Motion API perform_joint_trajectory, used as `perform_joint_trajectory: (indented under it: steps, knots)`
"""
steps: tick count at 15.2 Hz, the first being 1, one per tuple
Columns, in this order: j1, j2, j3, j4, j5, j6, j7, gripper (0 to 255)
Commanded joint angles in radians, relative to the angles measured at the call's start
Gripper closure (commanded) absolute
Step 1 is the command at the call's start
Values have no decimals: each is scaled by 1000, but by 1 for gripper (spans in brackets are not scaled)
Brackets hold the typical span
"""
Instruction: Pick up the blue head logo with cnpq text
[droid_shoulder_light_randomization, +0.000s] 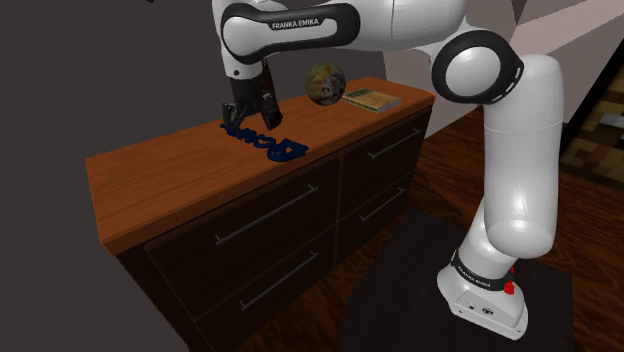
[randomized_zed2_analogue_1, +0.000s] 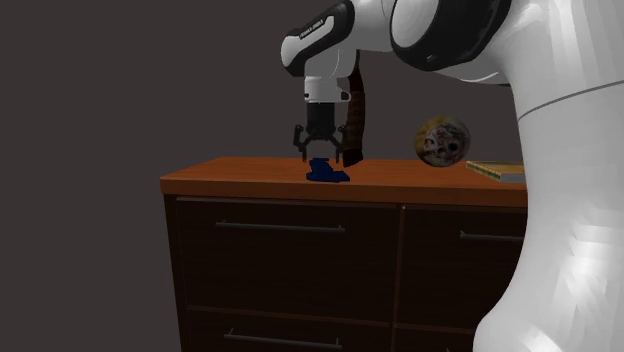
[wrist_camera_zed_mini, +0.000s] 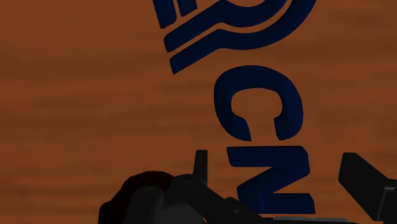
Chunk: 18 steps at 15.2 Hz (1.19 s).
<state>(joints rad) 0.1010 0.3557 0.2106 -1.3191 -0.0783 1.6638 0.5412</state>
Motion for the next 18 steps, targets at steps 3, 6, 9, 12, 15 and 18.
perform_joint_trajectory:
  steps: [3, 6, 9, 12, 15, 18]
  knots:
    - [-2, -3, 0, -30, 1, 27, 0, 255]
    - [-2, -3, 0, -31, 1, 28, 0, 255]
    - [-2, -3, 0, -30, 1, 27, 0, 255]
    - [-1, -1, 0, -23, 0, 22, 1, 255]
    - [3, 6, 0, 28, -1, -22, 1, 255]
    - [6, 17, 1, 85, -3, -68, 1, 255]
